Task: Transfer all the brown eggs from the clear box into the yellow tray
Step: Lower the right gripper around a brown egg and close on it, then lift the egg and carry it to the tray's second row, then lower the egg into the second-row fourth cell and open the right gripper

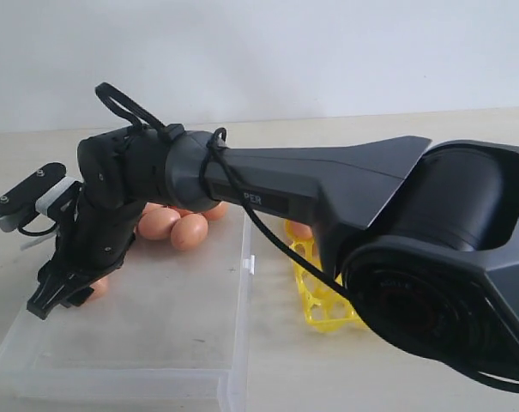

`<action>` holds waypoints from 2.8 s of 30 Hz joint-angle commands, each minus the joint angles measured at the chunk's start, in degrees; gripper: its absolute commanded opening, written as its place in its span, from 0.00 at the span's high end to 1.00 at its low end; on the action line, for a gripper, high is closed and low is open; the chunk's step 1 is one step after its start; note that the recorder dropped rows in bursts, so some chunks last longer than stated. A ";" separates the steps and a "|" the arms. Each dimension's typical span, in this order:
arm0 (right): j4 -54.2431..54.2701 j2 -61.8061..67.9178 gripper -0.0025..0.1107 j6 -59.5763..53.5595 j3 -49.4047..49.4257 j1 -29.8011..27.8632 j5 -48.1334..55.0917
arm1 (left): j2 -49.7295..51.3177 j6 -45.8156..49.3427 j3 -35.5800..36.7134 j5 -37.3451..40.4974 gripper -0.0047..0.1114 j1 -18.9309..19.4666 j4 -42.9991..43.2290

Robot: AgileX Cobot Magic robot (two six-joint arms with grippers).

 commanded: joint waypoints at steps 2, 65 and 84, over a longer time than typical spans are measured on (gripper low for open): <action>0.16 0.78 0.42 -0.19 -0.23 0.11 -1.19 | -0.32 -0.30 -0.23 -0.35 0.96 -0.28 -0.06; -1.21 -49.27 0.98 15.36 81.98 -33.43 -70.33 | -0.32 -0.30 -0.23 -0.35 0.96 -0.28 -0.06; -15.47 -35.11 0.98 30.39 72.89 -42.54 -58.78 | -0.32 -0.30 -0.23 -0.35 0.96 -0.28 -0.06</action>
